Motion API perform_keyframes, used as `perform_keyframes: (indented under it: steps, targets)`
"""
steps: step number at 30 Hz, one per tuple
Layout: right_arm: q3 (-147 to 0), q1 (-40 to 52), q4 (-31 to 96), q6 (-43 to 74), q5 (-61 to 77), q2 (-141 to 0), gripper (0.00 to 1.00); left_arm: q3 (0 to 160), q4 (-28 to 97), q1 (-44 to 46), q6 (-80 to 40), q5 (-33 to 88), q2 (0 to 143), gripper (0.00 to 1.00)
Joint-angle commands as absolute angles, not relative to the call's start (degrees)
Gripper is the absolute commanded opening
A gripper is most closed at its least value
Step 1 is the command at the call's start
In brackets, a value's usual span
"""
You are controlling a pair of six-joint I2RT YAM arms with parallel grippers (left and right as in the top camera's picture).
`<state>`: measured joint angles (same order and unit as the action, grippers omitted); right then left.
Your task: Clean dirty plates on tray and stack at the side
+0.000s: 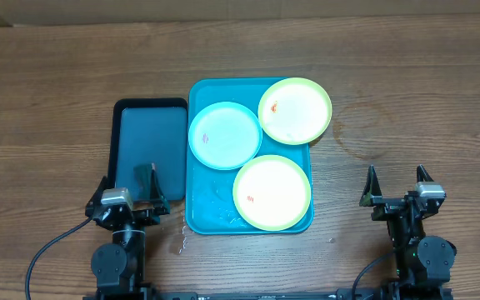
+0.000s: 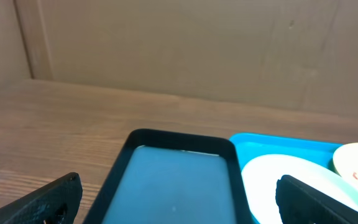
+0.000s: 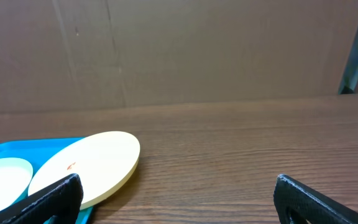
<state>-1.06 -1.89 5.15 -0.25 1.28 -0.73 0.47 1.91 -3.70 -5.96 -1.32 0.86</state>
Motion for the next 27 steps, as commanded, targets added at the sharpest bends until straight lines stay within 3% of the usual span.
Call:
perform_keyframes:
  steps: [1, 8, 14, 21, 27]
  targets:
    - [-0.47, -1.96, 4.71, -0.43, 1.58, -0.27, 1.0, 0.43, 1.19, -3.25, -5.34, 4.16, 0.25, 1.0]
    - [-0.47, -1.96, 4.71, -0.43, 1.58, -0.27, 1.0, 13.06, 18.15, -3.36, -8.69, 11.4, 3.9, 1.0]
    - [-0.47, -1.96, 4.71, -0.4, 1.58, -0.27, 1.0, 35.57, 32.75, -3.36, 0.16, 13.17, 18.02, 1.0]
    - [-0.47, -1.96, 4.71, -0.43, 1.58, -0.27, 1.0, 61.67, 44.95, -3.36, 1.15, 13.17, 37.01, 1.0]
    - [-0.47, -1.93, 4.54, -0.01, 3.84, -0.27, 1.0, 71.88, 54.04, -3.33, 1.1, 15.0, 47.31, 1.0]
